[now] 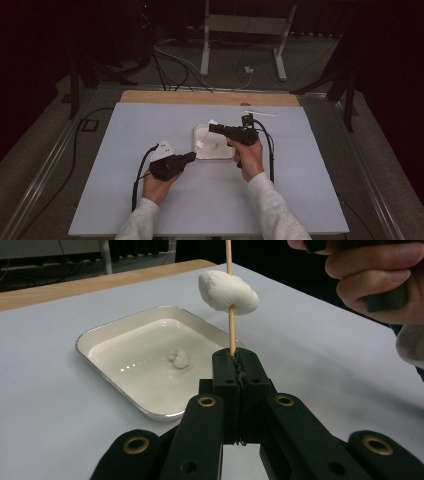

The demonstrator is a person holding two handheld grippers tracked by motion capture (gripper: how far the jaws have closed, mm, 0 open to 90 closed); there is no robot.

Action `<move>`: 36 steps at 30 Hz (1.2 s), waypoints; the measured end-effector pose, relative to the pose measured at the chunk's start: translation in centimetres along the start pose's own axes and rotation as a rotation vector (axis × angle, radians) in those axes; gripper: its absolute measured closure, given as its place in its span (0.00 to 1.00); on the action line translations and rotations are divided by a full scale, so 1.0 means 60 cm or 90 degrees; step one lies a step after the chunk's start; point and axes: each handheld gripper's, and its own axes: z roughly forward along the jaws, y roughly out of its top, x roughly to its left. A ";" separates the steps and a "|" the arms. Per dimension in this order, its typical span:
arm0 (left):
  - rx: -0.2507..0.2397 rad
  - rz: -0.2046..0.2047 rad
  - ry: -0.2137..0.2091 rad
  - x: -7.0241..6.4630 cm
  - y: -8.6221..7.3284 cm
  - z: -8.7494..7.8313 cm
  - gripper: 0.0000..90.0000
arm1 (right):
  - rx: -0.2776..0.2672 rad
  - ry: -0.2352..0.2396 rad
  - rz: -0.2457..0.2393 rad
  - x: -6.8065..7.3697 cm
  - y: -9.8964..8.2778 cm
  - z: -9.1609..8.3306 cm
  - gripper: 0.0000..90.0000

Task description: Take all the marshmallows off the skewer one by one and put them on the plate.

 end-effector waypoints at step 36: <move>-0.030 -0.017 0.031 0.039 0.000 -0.038 1.00 | -0.014 -0.051 -0.049 -0.010 0.037 -0.047 0.87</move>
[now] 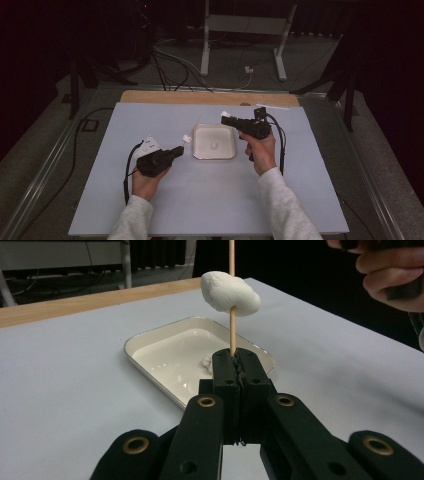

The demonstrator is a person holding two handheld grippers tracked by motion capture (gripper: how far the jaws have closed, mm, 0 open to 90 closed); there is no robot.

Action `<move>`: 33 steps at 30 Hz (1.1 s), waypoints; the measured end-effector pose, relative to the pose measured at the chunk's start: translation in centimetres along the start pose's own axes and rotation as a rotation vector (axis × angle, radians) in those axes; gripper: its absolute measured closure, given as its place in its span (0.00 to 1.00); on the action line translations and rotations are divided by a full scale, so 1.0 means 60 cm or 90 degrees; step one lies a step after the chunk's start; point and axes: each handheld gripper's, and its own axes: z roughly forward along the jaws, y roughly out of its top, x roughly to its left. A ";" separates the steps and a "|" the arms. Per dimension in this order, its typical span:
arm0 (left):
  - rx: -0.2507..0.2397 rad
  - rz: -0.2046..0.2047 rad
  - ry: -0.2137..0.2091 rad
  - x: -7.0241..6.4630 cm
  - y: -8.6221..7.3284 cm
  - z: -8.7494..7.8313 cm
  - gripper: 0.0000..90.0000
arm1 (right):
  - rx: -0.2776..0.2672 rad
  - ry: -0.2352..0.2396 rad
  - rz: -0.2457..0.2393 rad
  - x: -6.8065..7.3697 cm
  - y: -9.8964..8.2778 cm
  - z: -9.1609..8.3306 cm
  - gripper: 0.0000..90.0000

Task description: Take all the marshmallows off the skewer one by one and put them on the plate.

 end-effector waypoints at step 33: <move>0.013 -0.012 0.012 0.001 0.000 0.003 1.00 | 0.154 -0.174 -0.063 -0.060 -0.059 0.053 0.85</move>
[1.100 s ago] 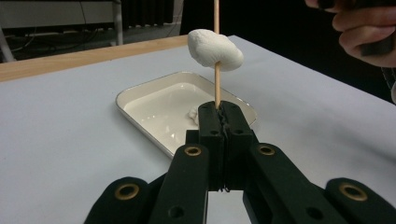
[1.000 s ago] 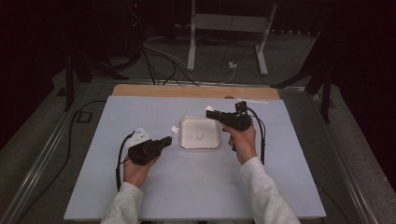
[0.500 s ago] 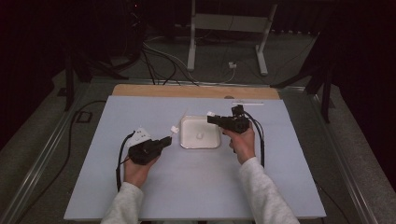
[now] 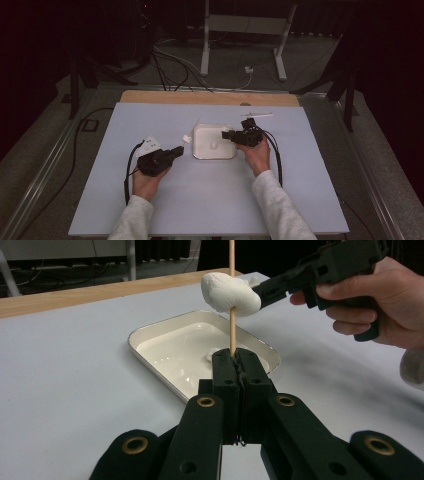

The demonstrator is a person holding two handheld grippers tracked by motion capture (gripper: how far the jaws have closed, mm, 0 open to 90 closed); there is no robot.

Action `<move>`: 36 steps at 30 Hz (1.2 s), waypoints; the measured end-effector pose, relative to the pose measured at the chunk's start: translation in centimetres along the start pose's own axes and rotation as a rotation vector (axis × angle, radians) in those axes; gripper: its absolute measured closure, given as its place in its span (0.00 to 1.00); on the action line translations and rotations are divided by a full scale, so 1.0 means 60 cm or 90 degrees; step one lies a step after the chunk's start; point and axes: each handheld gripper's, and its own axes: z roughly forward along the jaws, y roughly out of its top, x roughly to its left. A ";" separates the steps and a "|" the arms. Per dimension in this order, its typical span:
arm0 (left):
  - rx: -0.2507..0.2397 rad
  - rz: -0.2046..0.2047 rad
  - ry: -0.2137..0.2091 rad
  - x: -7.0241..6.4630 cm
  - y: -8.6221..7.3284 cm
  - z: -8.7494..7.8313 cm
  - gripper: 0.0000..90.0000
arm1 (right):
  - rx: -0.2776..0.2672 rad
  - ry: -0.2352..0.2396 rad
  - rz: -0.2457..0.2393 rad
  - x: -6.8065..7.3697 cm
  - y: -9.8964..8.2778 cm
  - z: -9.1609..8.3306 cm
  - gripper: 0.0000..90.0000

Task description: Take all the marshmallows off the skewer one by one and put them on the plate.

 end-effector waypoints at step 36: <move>0.007 -0.001 -0.004 -0.002 -0.001 0.007 1.00 | 0.030 0.031 0.014 0.025 0.005 -0.002 0.17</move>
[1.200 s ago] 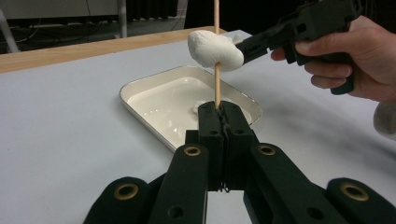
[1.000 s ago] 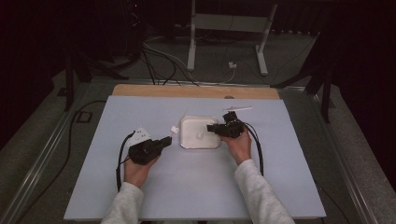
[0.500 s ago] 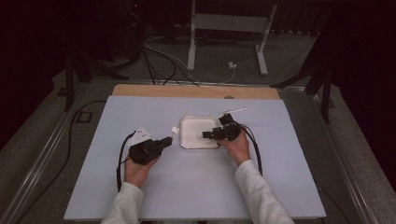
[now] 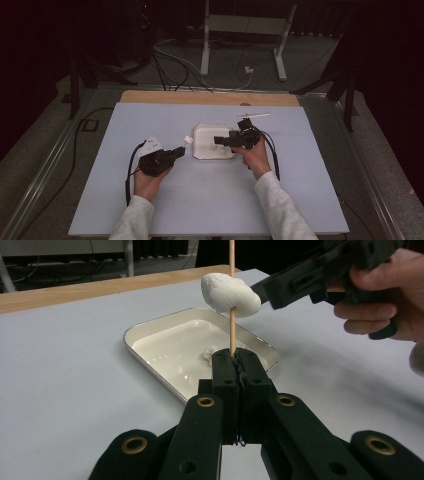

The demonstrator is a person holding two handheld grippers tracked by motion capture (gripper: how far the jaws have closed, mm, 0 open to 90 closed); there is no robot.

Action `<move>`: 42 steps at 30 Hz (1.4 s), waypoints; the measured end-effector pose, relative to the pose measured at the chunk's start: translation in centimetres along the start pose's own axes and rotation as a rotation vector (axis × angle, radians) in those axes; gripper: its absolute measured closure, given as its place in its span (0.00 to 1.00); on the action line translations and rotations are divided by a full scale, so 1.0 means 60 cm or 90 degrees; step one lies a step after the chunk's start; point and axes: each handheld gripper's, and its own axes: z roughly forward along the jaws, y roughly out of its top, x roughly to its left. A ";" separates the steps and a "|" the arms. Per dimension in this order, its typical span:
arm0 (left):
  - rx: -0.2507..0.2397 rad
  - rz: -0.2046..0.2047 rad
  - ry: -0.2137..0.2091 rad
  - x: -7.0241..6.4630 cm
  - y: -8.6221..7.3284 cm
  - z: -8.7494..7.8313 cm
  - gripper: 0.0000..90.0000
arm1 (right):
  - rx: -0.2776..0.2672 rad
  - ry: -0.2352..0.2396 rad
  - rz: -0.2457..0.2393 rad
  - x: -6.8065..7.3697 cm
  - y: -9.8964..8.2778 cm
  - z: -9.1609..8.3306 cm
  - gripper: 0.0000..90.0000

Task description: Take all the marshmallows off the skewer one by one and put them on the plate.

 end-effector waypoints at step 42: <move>-0.007 0.013 -0.023 -0.025 0.007 0.013 1.00 | -0.006 0.165 -0.043 0.109 0.031 0.020 0.17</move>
